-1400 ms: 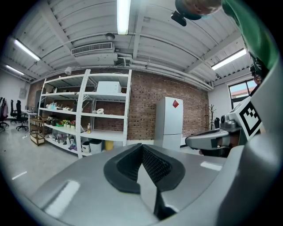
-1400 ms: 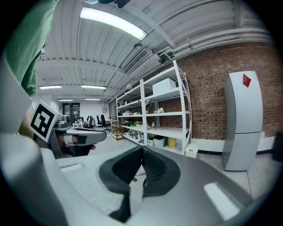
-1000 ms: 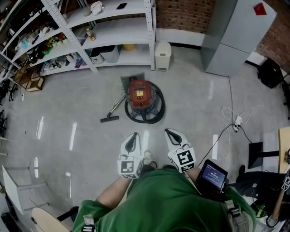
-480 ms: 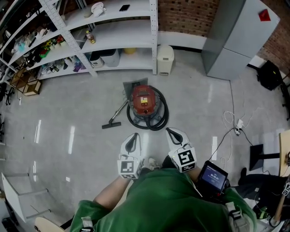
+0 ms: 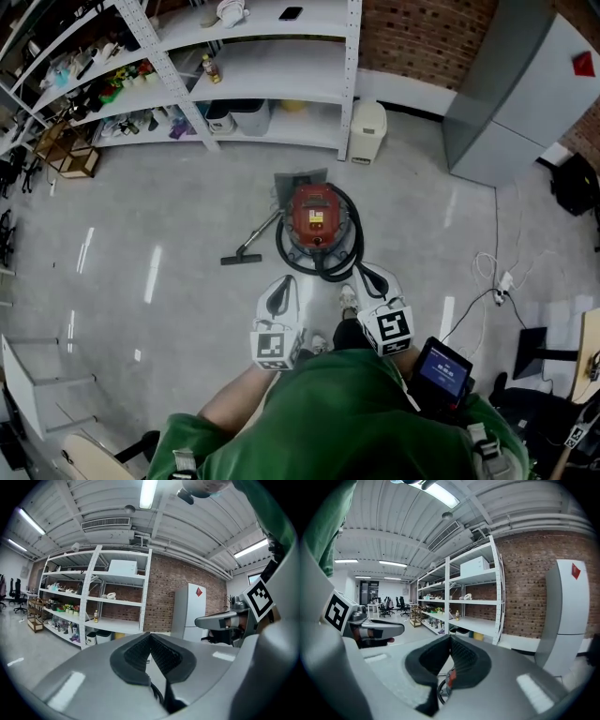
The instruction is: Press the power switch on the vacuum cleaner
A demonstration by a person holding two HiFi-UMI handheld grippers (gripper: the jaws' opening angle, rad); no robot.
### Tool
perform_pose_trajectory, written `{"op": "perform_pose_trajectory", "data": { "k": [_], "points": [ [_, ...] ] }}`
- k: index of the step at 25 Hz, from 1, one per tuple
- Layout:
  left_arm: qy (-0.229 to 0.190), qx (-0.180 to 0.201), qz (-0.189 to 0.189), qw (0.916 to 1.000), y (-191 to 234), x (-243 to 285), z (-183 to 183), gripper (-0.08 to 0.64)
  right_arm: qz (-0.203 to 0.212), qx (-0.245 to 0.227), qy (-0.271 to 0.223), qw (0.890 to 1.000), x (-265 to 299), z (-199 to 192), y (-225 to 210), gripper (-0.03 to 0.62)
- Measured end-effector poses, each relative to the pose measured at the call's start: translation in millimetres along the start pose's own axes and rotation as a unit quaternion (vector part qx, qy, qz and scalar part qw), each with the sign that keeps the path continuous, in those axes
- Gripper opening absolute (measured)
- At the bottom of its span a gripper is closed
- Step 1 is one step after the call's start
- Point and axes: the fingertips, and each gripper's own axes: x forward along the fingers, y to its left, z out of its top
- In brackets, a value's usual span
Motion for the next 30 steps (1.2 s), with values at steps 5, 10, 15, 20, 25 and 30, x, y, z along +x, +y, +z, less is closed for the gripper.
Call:
{"op": "perform_pose_trajectory", "data": {
  "k": [5,10,15,20,25,30],
  "points": [
    [0.019,-0.003,0.015,0.9997,9.5,36.3,-11.8,0.008,0.014,0.005,0.014,1.0,32.2,-6.8,-24.1,0.003],
    [0.048,-0.008,0.023,0.9985,13.4,92.8,-21.1,0.008,0.04,0.001,0.02,0.999,71.3,-3.3,-57.3,0.003],
    [0.073,-0.01,0.032,0.9968,11.3,142.6,-27.6,0.008,0.061,0.016,0.032,0.997,109.9,-8.9,-92.7,0.003],
    [0.095,-0.012,0.049,0.9942,15.9,181.3,-34.6,0.008,0.085,0.025,0.045,0.995,145.3,-17.6,-120.2,0.003],
    [0.116,-0.014,0.072,0.9906,28.5,202.0,-45.7,0.008,0.11,0.027,0.058,0.992,177.9,-30.8,-130.0,0.003],
    [0.141,-0.019,0.083,0.9864,32.9,223.4,-69.8,0.008,0.128,0.03,0.073,0.989,206.6,-51.3,-142.1,0.003]
  ]
}}
